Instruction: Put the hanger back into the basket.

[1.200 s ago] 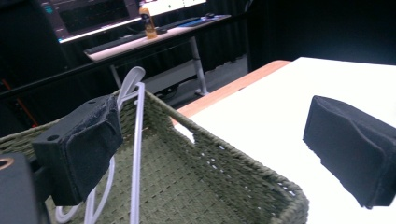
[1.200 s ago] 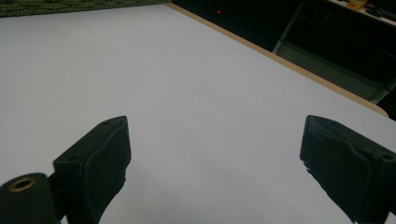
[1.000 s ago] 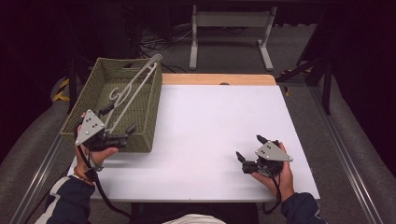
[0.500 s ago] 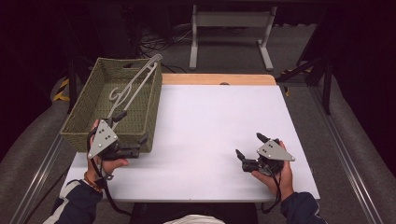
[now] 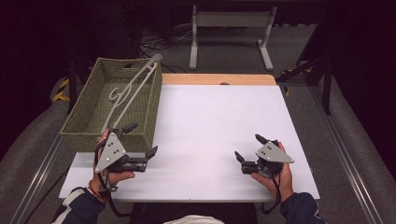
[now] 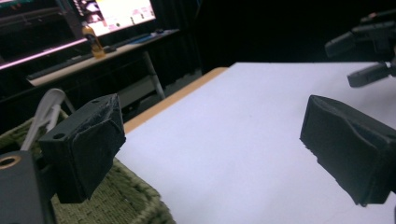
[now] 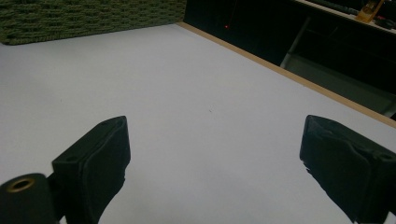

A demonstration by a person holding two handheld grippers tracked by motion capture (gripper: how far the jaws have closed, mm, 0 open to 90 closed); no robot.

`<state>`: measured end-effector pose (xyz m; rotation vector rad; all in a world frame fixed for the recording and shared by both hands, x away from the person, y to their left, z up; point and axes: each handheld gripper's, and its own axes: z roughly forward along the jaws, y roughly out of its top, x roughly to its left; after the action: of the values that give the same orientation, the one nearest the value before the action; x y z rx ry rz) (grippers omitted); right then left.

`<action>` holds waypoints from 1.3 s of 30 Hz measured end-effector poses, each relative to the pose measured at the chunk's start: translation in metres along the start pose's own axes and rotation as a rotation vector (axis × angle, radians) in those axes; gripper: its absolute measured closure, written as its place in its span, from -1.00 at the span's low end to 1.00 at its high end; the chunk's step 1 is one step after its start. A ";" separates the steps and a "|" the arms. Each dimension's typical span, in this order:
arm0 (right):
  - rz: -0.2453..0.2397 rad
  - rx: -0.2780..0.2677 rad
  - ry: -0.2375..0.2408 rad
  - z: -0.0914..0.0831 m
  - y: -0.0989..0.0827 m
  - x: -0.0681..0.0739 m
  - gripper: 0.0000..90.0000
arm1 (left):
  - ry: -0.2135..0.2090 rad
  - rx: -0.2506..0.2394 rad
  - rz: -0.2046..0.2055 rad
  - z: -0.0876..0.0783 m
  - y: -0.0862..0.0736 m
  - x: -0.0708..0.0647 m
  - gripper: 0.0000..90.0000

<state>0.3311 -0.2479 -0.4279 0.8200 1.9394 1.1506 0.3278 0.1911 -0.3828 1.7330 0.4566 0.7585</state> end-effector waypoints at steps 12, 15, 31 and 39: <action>-0.005 -0.004 0.006 -0.002 -0.001 0.002 -0.79 | -0.059 0.071 0.017 0.009 -0.015 -0.014 -0.81; -0.006 -0.005 0.011 -0.003 -0.001 0.004 -0.79 | -0.082 0.098 0.012 0.012 -0.021 -0.016 -0.82; -0.030 0.001 0.052 -0.002 -0.006 0.012 -0.80 | -0.080 0.220 -0.034 0.006 -0.062 -0.015 -0.86; -0.035 -0.010 0.050 -0.008 -0.006 0.012 -0.80 | -0.059 0.204 -0.068 0.002 -0.064 -0.011 -0.89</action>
<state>0.3173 -0.2446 -0.4341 0.7563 1.9794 1.1688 0.3267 0.2012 -0.4474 1.9140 0.5662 0.6278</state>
